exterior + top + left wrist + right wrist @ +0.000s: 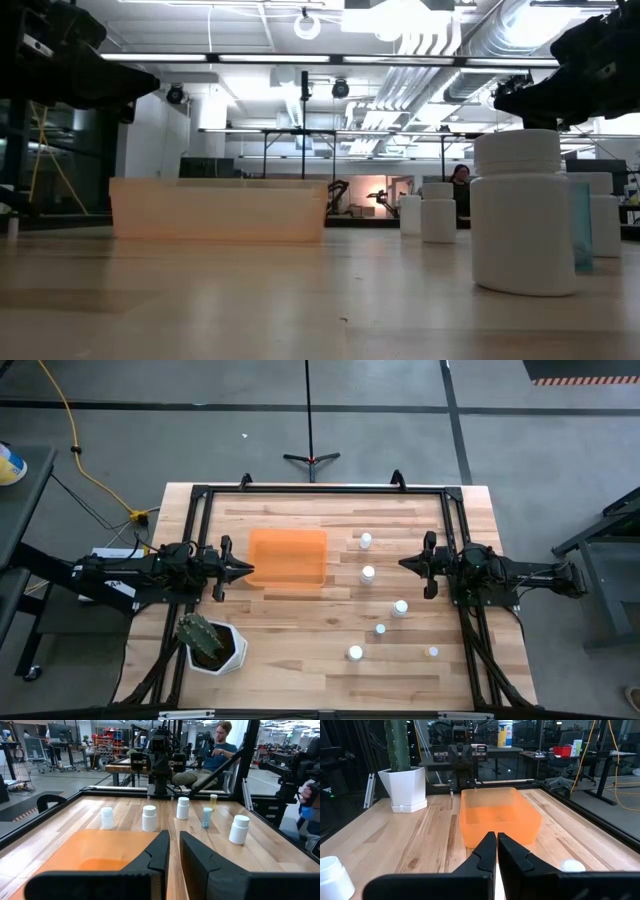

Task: Pick and place pill bottles into a basket

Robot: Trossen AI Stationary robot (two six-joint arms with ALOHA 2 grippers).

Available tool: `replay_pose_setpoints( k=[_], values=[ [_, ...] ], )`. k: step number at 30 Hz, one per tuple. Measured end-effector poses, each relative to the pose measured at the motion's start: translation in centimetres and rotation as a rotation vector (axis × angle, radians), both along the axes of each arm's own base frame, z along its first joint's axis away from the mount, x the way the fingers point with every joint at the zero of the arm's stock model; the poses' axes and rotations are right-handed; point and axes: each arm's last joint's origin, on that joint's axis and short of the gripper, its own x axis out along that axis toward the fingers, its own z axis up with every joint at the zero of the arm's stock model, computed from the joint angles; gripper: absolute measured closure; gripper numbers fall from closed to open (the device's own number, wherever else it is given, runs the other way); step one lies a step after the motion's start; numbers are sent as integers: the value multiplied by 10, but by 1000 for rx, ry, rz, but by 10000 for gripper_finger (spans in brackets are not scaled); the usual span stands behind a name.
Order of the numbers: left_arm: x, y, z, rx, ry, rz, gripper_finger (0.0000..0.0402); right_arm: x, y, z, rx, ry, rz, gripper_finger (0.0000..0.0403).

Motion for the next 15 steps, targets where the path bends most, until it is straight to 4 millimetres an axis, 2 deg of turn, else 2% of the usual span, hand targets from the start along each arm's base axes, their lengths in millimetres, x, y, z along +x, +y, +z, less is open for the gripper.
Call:
replay_pose_setpoints(
  k=[7, 15],
  values=[
    [0, 0, 0, 0, -1, 0, 323, 0, 0, 0, 66, -6, -1, 396],
    [0, 0, 0, 0, -1, 0, 323, 0, 0, 0, 54, -6, 0, 396]
  ],
)
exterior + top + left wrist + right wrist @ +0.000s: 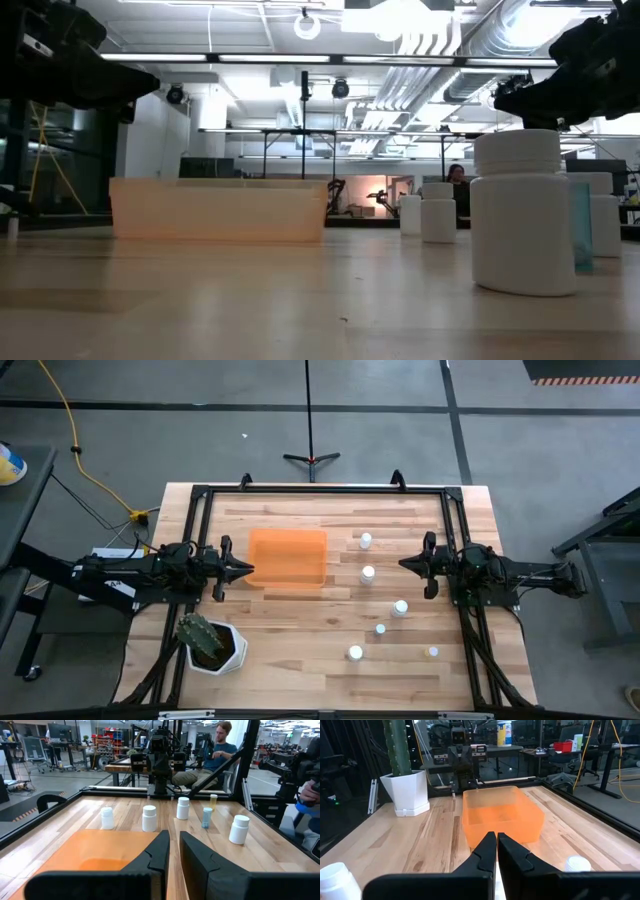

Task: Pick and place pill bottles into a basket
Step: Put the transparent pill bottle in the orange bin

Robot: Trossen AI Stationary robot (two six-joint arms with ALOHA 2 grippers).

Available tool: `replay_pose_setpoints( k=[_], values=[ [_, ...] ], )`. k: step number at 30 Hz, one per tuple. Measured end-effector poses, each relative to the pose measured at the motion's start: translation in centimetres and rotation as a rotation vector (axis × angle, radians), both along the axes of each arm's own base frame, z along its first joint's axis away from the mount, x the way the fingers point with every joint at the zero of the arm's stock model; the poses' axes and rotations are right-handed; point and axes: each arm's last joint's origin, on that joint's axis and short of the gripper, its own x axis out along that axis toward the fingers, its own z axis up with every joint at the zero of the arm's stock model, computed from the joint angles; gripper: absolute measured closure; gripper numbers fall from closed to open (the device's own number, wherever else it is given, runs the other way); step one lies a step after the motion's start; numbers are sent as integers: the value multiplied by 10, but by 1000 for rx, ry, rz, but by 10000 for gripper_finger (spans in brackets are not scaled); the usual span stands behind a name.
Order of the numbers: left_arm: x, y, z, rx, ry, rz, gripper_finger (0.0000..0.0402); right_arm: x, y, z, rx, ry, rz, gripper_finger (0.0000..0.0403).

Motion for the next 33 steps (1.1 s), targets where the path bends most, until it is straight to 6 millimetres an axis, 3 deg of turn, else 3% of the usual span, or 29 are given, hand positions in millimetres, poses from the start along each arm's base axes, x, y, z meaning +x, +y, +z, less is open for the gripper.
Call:
replay_pose_setpoints(
  k=[21, 27, 33],
  values=[
    [0, 0, 0, 0, 0, 0, 323, 0, 0, 0, 59, -2, 5, 396],
    [0, 0, 0, 0, 0, 0, 323, 0, 0, 1, 229, -35, -7, 396],
    [0, 0, 0, 0, 1, 0, 323, 0, 0, 2, 213, -48, -6, 396]
  ],
)
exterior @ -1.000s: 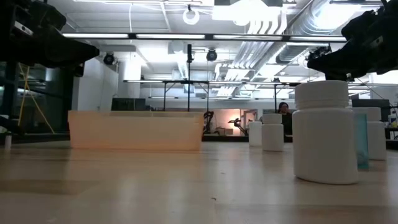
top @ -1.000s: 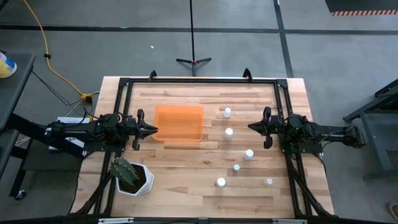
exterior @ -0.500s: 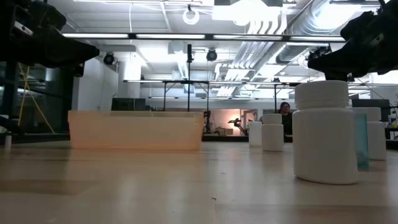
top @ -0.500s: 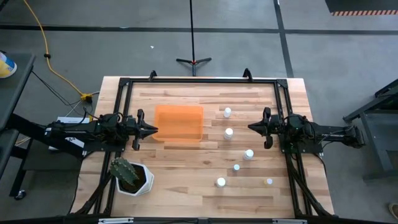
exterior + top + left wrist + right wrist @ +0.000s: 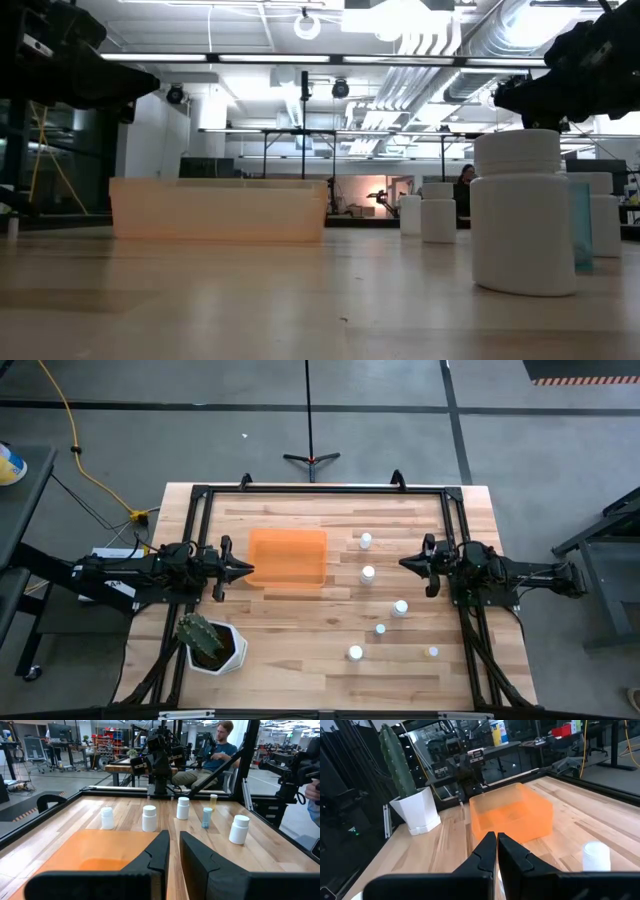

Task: Pick and place pill bottles into a basket
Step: Put the transparent pill bottle in the orange bin

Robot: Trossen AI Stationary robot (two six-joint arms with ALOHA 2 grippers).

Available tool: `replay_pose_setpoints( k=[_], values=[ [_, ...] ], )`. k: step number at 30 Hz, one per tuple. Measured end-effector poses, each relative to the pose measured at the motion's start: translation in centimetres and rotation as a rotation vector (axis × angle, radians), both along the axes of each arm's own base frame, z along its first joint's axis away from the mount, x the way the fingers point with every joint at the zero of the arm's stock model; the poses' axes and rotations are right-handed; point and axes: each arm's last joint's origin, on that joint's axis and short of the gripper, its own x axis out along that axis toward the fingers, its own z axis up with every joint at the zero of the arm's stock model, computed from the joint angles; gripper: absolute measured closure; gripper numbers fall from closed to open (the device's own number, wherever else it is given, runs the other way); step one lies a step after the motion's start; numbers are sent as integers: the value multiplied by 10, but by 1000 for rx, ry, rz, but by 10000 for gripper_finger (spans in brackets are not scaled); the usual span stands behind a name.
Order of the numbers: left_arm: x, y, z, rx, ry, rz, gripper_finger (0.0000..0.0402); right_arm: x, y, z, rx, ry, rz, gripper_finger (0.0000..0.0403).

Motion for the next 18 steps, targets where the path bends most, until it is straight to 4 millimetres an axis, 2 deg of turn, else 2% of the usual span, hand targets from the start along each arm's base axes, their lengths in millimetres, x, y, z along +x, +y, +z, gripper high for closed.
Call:
replay_pose_setpoints(
  k=[18],
  values=[
    [0, 0, 0, -8, 0, -3, 323, -1, -4, 0, -82, 16, -121, 396]
  ],
)
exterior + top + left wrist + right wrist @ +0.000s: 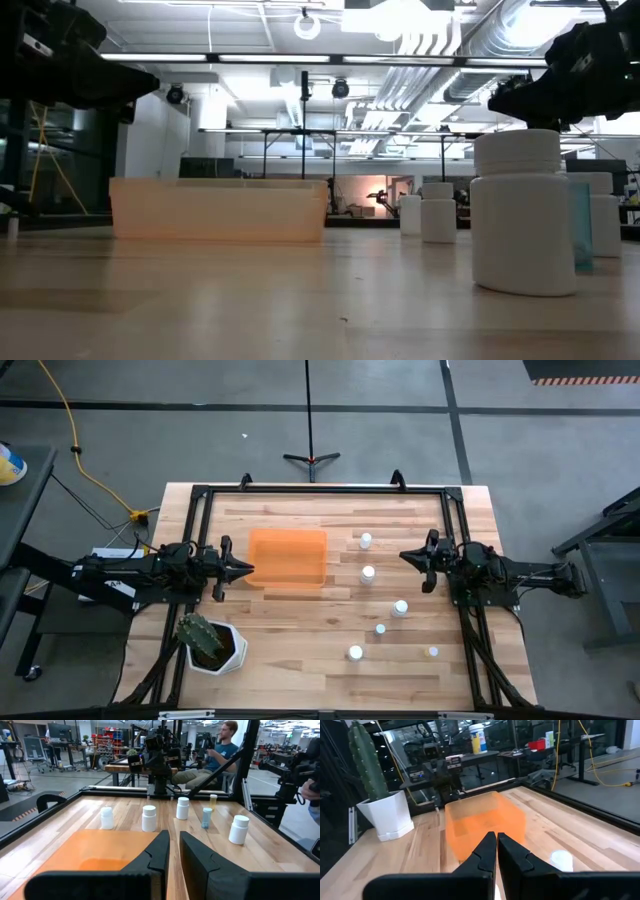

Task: Pick and place pill bottles into a basket
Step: Put the transparent pill bottle in the orange bin

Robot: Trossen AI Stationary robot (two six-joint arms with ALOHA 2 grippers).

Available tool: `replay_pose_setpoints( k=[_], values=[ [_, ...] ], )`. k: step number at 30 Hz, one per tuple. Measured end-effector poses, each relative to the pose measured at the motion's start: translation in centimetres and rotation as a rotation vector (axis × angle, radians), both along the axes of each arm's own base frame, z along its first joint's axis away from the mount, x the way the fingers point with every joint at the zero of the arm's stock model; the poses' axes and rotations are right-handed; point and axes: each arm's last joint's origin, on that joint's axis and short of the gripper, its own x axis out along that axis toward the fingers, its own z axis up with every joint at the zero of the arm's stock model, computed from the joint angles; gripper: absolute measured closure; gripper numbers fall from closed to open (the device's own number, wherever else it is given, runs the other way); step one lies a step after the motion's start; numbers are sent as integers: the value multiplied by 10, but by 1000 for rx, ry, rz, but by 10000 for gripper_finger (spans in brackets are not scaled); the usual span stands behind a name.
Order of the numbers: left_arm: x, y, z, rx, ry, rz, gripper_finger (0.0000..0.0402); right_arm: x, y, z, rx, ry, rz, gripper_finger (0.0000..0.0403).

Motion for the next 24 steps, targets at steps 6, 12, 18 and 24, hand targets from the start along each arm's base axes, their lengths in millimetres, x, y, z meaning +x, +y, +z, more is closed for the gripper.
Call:
replay_pose_setpoints(
  k=[6, 12, 18, 24],
  values=[
    [0, 0, 0, -60, 0, -2, 323, 0, 1, 1, -1, -11, 26, 396],
    [0, 0, 0, -229, 2, -6, 323, 0, 0, 1, -2, -11, -12, 395],
    [0, 0, 0, -232, 2, 0, 323, -1, -4, 10, -68, -85, -133, 359],
    [0, 0, 0, -228, 2, 1, 323, 1, -3, 24, -208, -190, -135, 267]
  ],
)
